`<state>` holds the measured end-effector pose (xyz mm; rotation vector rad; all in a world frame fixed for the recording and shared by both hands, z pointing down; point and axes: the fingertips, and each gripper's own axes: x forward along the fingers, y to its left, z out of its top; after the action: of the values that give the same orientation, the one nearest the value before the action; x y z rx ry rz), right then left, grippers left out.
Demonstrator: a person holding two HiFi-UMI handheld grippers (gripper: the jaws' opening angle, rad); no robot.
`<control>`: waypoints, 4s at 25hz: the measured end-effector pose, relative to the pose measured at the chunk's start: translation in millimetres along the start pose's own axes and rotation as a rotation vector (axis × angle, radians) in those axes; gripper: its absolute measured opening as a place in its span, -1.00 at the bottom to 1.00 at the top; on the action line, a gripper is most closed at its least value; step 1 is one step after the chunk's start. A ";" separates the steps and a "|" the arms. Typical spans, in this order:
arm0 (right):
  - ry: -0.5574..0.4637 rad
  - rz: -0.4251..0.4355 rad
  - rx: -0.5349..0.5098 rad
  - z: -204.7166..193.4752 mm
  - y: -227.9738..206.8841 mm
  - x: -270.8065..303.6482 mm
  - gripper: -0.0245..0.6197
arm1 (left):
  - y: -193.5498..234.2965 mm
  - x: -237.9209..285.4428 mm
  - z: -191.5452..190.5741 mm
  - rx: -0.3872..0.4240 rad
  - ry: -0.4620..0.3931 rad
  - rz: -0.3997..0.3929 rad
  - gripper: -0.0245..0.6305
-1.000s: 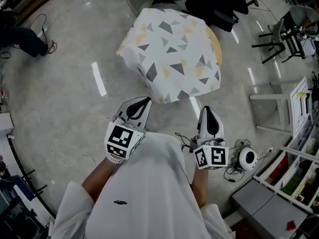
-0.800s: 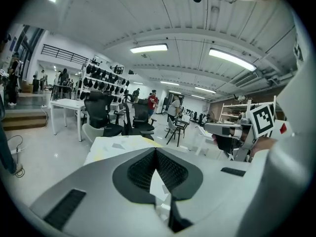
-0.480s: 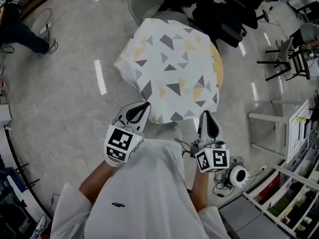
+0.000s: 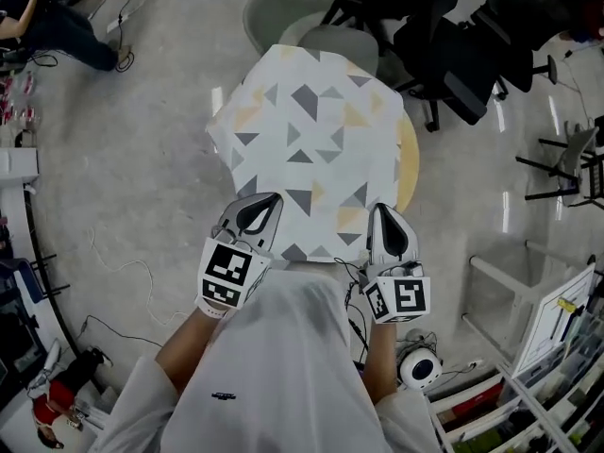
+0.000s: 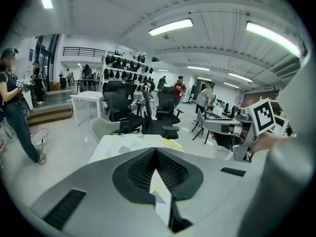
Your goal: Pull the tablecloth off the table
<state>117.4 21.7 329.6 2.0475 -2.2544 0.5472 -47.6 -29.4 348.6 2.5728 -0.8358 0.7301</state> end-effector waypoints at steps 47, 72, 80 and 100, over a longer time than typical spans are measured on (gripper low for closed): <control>0.535 0.089 0.077 -149.9 -281.0 300.0 -0.03 | 55.6 292.3 -23.9 -0.144 0.159 0.076 -0.91; 0.554 0.029 0.029 -167.5 -288.3 296.1 -0.87 | 50.5 283.0 -47.8 -0.164 0.172 0.069 -0.91; 0.413 0.093 -0.036 -112.2 -245.3 249.9 -0.89 | 29.1 251.6 -37.2 -0.139 0.136 0.052 -0.91; 0.204 0.324 -0.426 -5.0 -78.3 94.8 -0.90 | 22.4 150.6 -12.3 0.070 0.079 0.030 -0.56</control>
<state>180.8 -72.3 377.4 1.3799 -2.3375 0.2415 38.7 -108.1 447.0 2.5793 -0.8397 0.8784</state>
